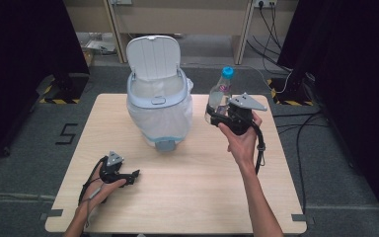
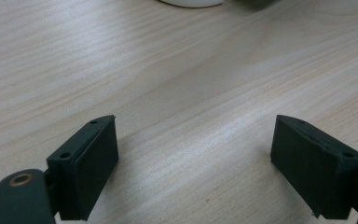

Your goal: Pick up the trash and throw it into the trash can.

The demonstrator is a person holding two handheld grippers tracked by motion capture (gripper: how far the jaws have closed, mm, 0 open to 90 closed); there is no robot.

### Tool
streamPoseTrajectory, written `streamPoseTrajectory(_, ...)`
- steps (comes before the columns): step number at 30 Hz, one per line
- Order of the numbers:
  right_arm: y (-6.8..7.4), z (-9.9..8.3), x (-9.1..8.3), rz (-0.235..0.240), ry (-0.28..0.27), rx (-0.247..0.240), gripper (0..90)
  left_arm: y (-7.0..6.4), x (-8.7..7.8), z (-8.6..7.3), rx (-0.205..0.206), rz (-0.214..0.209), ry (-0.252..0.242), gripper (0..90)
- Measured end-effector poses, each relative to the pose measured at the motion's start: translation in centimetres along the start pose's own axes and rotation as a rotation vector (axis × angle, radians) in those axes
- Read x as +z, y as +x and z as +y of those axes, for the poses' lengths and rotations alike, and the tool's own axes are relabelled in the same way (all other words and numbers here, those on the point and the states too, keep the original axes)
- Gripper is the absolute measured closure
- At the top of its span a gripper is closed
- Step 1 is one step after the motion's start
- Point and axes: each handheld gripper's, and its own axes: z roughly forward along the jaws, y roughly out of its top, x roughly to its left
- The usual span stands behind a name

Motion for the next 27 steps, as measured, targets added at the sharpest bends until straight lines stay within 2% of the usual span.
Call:
streamPoseTrajectory(9, 0.7, 3.4, 0.5, -0.003, -0.018, -0.033, 28.3, 0.0, 0.0, 0.0, 0.000, -0.001, 0.000, 14.0)
streamPoseTrajectory(16, 1.2, 5.5, 0.6, 0.002, -0.050, -0.031, 28.3, 0.0, 0.0, 0.0, 0.001, 0.001, 0.001, 14.0)
streamPoseTrajectory(27, 3.1, 9.4, 1.8, 0.030, -0.063, -0.056, 28.3, 0.0, -0.1, 0.0, 0.001, -0.004, 0.009, 14.1)
